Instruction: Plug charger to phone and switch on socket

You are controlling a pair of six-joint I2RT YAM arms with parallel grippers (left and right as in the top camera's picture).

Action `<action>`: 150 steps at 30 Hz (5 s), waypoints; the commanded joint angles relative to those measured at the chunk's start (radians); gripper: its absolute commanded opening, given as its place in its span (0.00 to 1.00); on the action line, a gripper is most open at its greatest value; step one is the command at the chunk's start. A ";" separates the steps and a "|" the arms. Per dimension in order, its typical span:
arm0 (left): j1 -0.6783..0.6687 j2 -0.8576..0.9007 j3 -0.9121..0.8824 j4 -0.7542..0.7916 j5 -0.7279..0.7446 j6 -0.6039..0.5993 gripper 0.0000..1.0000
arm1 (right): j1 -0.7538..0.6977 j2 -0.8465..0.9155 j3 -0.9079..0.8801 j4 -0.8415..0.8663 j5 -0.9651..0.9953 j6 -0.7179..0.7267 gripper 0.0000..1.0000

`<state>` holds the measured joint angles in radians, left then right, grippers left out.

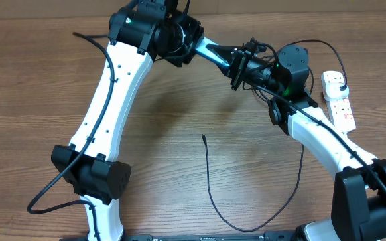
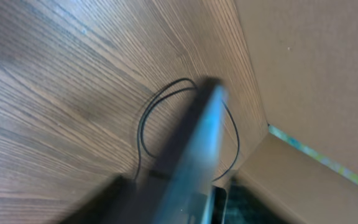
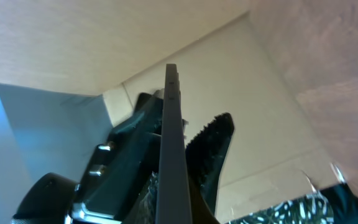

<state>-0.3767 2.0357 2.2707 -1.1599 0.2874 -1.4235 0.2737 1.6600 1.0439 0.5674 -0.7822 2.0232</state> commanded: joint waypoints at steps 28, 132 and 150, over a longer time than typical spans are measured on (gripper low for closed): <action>0.032 -0.001 0.007 -0.006 -0.061 0.007 0.98 | -0.006 -0.008 0.016 0.000 -0.035 0.094 0.04; 0.003 0.005 -0.006 -0.010 -0.221 0.040 0.29 | 0.012 -0.008 0.016 0.165 -0.094 0.138 0.04; 0.019 0.005 -0.006 0.023 -0.111 0.056 1.00 | -0.056 -0.008 0.016 0.087 -0.046 0.120 0.04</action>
<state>-0.3656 2.0266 2.2707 -1.1469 0.1467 -1.3808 0.2348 1.6825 1.0321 0.6476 -0.8310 2.0235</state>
